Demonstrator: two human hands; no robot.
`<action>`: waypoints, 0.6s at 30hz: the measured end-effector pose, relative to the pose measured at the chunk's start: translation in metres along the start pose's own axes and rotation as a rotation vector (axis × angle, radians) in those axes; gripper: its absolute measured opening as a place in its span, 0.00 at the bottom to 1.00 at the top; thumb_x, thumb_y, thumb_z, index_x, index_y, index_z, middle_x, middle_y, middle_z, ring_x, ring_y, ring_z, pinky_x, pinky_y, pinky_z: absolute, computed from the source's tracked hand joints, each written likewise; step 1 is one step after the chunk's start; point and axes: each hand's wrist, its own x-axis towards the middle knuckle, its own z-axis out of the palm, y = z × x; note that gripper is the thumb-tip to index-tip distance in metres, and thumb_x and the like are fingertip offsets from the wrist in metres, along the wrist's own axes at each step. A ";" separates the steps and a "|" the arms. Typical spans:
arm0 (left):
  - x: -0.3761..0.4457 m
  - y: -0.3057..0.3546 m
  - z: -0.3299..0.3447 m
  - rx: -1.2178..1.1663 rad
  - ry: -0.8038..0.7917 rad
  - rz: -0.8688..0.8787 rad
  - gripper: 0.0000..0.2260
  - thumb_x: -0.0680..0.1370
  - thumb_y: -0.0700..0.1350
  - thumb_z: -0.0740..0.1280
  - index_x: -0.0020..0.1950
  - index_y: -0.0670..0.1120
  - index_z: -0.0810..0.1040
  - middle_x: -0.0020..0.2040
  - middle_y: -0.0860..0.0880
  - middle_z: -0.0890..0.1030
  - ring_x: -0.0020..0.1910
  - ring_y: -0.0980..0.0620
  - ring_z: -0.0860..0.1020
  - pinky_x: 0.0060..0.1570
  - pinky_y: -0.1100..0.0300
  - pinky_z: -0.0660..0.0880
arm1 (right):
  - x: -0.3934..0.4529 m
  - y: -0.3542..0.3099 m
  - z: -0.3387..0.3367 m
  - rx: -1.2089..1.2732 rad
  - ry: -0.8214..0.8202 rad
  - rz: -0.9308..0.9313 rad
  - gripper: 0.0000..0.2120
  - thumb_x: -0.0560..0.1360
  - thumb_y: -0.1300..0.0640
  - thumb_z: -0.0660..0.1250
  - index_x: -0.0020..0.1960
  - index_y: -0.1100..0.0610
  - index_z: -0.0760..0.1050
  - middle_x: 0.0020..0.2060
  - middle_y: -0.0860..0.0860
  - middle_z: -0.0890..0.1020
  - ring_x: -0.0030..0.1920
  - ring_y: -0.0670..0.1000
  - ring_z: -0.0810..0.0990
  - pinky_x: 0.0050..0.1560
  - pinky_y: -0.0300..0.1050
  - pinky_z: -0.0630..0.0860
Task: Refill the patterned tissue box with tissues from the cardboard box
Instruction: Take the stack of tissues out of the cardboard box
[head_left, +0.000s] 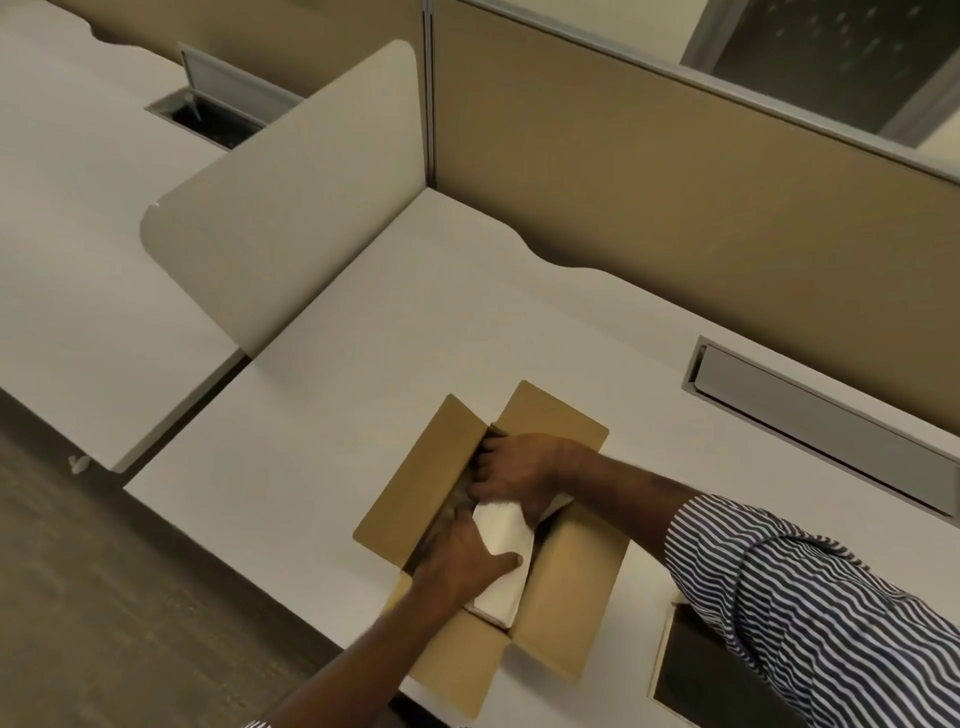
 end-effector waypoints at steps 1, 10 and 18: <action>-0.002 0.000 -0.001 0.001 0.025 0.033 0.50 0.68 0.66 0.73 0.80 0.46 0.53 0.78 0.46 0.64 0.75 0.48 0.66 0.74 0.52 0.64 | -0.003 0.000 -0.001 0.018 0.027 -0.035 0.34 0.61 0.44 0.80 0.62 0.57 0.74 0.54 0.56 0.82 0.55 0.59 0.78 0.64 0.55 0.71; -0.024 0.008 -0.020 -0.025 0.210 0.206 0.39 0.68 0.80 0.55 0.67 0.53 0.66 0.62 0.52 0.79 0.58 0.53 0.80 0.54 0.63 0.72 | -0.025 -0.005 -0.005 0.036 0.208 -0.088 0.25 0.69 0.47 0.75 0.59 0.56 0.69 0.52 0.56 0.79 0.51 0.57 0.75 0.55 0.55 0.75; -0.035 0.019 -0.023 -0.131 0.294 0.262 0.42 0.67 0.81 0.52 0.69 0.54 0.67 0.64 0.54 0.77 0.62 0.54 0.78 0.62 0.58 0.74 | -0.037 -0.005 -0.012 -0.048 0.245 -0.046 0.27 0.70 0.44 0.73 0.62 0.54 0.68 0.55 0.53 0.79 0.54 0.55 0.75 0.63 0.57 0.69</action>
